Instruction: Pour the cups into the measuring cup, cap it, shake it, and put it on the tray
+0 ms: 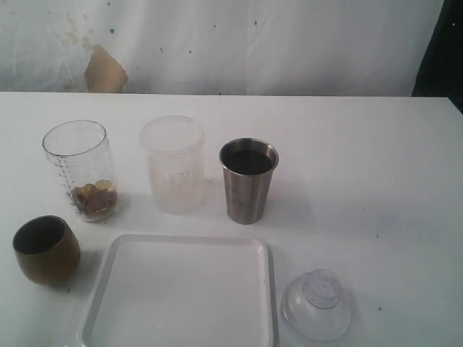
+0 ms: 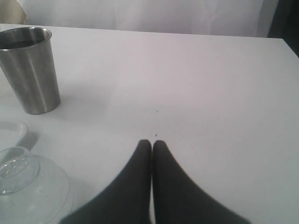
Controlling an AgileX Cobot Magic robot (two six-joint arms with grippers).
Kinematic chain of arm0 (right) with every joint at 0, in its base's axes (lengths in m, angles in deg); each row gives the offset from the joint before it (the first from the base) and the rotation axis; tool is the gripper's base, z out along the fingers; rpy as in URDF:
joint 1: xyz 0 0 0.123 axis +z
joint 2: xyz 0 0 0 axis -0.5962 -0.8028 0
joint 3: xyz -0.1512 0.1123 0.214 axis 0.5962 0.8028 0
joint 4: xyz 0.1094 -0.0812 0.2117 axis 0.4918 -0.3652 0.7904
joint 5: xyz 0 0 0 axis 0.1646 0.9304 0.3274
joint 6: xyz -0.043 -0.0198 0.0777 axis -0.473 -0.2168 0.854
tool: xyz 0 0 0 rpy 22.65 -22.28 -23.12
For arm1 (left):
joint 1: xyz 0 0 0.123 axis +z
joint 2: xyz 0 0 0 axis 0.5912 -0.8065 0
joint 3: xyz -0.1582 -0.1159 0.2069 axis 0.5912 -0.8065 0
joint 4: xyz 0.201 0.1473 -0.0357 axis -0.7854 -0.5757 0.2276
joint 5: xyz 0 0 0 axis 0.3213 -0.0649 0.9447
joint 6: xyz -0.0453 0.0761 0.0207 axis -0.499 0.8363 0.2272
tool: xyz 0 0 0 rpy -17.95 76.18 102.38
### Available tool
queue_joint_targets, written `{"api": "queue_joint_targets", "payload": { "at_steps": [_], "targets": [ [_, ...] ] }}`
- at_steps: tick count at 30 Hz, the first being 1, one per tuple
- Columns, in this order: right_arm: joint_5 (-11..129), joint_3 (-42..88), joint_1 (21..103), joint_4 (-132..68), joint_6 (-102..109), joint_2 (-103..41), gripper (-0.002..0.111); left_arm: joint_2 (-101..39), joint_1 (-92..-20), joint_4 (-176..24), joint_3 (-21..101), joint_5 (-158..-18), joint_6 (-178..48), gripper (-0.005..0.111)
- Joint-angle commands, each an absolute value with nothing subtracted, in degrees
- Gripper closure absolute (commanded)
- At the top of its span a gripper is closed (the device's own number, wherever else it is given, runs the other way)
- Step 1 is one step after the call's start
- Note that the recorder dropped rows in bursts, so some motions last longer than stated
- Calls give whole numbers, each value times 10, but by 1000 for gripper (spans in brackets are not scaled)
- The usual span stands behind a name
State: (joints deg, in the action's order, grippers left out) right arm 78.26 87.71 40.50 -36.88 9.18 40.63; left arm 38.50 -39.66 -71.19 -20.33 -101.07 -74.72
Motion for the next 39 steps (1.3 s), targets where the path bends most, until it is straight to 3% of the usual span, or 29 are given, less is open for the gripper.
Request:
{"api": "queue_joint_targets", "payload": {
  "at_steps": [1, 9, 18, 25, 28, 34, 39],
  "targets": [
    [783, 881, 406, -369, 90, 409, 108, 387, -400, -716, -206, -1012, -728, 107],
    [765, 881, 406, -411, 50, 409, 108, 387, -400, -718, -206, -1012, -729, 107],
    [614, 881, 406, -500, -17, 409, 108, 387, -400, -718, -206, -1012, -729, 107],
    [325, 881, 406, -353, 464, 409, 108, 387, -400, -718, -206, -1012, -729, 107],
    [279, 872, 406, -400, 481, 409, 108, 387, -400, -718, -206, -1012, -729, 107],
    [266, 810, 406, -425, 335, 266, 108, 387, -400, -718, -206, -1012, -729, 107],
    [208, 737, 406, -562, 329, 65, 108, 387, -400, -718, -206, -1012, -729, 107]
  ]
}}
